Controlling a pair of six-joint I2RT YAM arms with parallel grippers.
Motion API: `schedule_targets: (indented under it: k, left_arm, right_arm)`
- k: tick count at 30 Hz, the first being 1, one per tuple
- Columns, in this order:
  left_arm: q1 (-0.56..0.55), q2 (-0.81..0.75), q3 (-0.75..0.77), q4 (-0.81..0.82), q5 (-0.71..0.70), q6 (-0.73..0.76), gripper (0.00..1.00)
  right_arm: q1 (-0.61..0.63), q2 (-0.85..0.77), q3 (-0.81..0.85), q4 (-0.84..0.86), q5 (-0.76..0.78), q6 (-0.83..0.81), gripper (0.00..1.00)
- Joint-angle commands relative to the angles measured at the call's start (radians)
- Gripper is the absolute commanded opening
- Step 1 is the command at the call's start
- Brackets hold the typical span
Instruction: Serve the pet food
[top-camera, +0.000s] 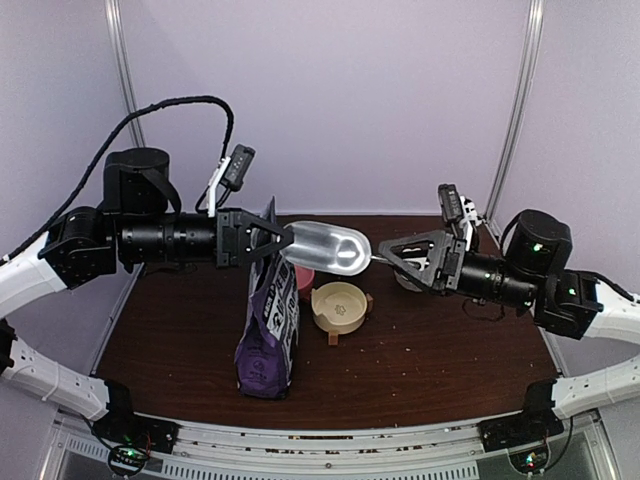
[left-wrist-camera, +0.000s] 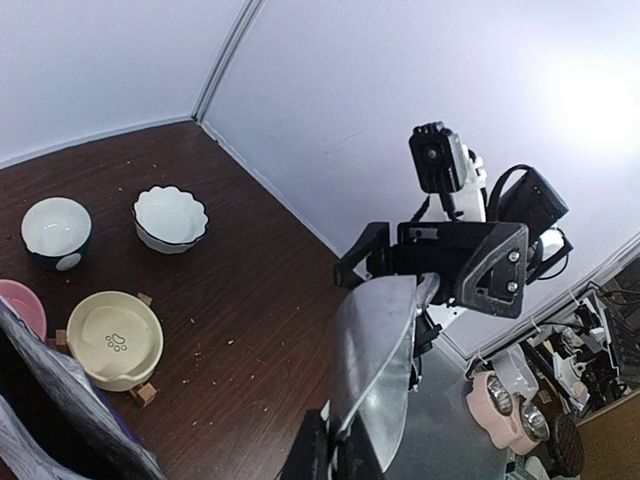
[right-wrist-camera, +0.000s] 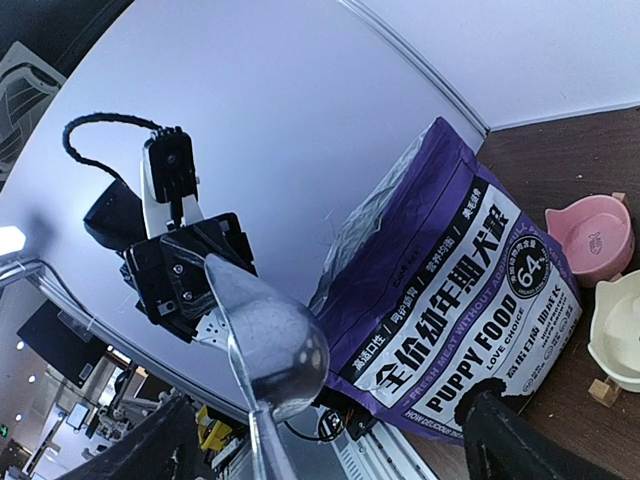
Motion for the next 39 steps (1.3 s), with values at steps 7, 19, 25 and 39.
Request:
schedule_targets:
  k: [7,19,25,39]
  left_arm:
    - [0.007,-0.006,-0.003,0.103,0.063,-0.013,0.0]
    - [0.007,0.017,0.017,0.077,0.08,0.002,0.0]
    - [0.007,0.031,0.03,0.063,0.078,0.003,0.0]
    - [0.007,0.015,0.012,0.051,0.019,-0.002,0.0]
  right_arm:
    - [0.023,0.031,0.033,0.093,-0.081,0.017,0.81]
    - [0.023,0.029,0.038,0.084,-0.098,0.007,0.65]
    - [0.023,0.025,0.041,0.072,-0.099,0.001,0.48]
    - [0.023,0.015,0.031,0.055,-0.104,-0.004,0.34]
